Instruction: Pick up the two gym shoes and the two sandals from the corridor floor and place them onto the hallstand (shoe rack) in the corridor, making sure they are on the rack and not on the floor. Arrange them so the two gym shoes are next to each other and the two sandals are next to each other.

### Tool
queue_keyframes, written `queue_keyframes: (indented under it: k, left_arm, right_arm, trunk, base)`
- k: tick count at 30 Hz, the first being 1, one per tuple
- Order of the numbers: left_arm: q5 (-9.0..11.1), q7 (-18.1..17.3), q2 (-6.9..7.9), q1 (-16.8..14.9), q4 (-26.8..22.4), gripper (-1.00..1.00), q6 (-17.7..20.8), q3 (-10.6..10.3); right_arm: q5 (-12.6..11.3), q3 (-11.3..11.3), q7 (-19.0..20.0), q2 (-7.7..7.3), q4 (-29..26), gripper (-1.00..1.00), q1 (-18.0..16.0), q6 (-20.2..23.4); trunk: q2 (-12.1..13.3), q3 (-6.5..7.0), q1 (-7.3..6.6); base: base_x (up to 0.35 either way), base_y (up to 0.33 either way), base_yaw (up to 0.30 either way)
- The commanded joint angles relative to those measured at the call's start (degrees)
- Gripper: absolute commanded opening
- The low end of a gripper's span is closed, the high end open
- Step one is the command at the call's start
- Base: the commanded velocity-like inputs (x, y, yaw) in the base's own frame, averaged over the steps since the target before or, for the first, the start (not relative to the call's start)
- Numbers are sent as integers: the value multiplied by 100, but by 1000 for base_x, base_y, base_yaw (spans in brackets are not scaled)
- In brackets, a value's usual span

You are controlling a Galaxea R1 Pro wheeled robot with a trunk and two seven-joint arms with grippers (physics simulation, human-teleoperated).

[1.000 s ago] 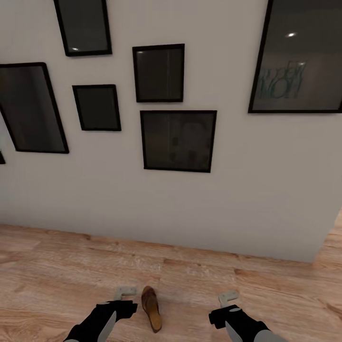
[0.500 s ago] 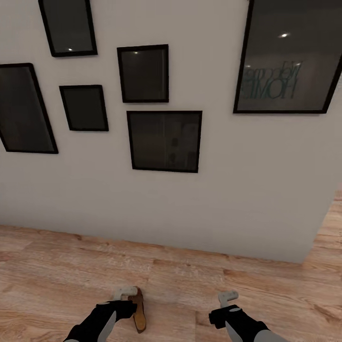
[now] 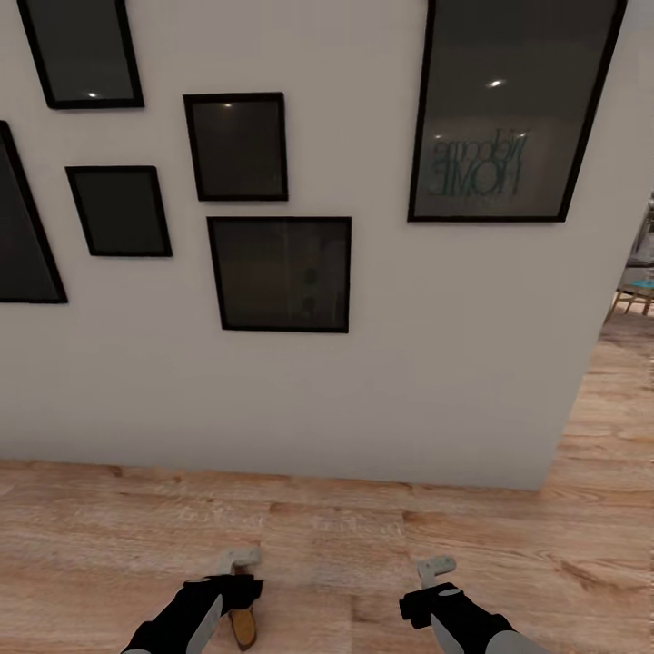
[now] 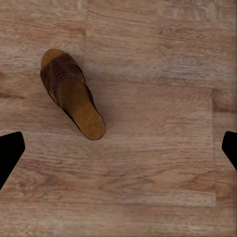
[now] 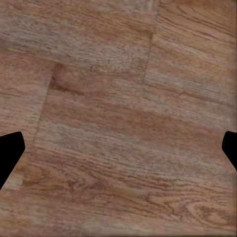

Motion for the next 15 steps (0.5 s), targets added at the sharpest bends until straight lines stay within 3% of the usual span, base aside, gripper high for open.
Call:
queue_keyframes:
  k: [1,6,15]
  left_arm:
    - [1,0,0,0,0,100,0,-1]
    - [1,0,0,-2,0,100,0,-3]
    - [1,0,0,0,0,100,0,-1]
  right_arm:
    - [0,0,0,0,0,100,0,0]
    - [0,0,0,0,0,100,0,0]
    - [0,0,0,0,0,100,0,0]
  trunk:
    - [0,4,0]
    - [0,13,0]
    - [0,18,0]
  base:
    - [0,-4,-140]
    - [5,-49,-75]
    - [5,-160,5]
